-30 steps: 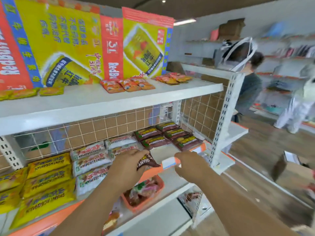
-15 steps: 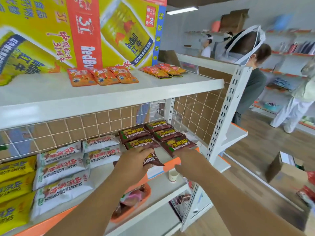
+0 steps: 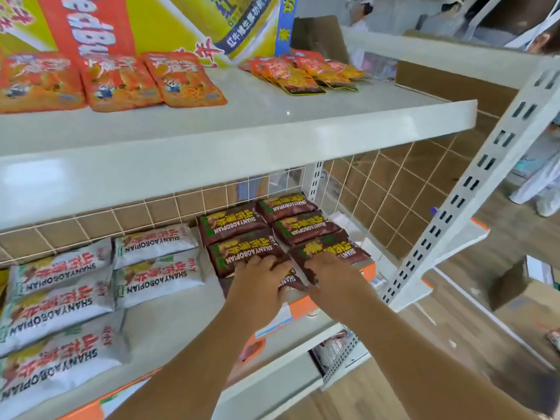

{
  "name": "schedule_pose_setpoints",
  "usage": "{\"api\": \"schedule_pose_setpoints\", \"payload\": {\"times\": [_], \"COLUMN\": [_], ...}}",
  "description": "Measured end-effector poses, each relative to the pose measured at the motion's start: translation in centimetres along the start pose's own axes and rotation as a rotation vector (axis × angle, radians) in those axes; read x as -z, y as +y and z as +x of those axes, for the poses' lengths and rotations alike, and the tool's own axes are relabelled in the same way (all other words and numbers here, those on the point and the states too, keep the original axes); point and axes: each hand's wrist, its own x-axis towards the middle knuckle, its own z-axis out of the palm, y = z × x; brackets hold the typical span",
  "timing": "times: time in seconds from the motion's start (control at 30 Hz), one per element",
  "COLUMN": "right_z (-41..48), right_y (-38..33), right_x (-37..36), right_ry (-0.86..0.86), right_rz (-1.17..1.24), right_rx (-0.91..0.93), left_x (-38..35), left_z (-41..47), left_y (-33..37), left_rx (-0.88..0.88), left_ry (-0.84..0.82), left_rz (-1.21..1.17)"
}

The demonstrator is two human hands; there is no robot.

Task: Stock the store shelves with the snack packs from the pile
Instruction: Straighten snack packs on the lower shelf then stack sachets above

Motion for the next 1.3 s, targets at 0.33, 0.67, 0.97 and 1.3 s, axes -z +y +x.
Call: {"api": "schedule_pose_setpoints", "payload": {"times": [0.33, 0.67, 0.97, 1.3], "right_z": [3.8, 4.5, 4.3, 3.4], "right_y": [3.0, 3.8, 3.4, -0.4], "right_x": [-0.9, -0.8, -1.1, 0.1], "right_ry": [0.083, 0.050, 0.000, 0.018], "right_rz": [0.092, 0.077, 0.108, 0.129], "right_rx": [0.114, 0.267, 0.336, 0.486], "left_x": [-1.3, -1.9, -2.2, 1.4], "left_z": [-0.2, -1.6, -4.0, -10.2], "left_y": [1.9, 3.4, 5.3, 4.9], "left_rx": [-0.006, 0.132, 0.261, 0.360], "left_ry": [-0.031, -0.003, -0.020, -0.034], "left_rz": [0.145, 0.197, 0.200, 0.092]}}
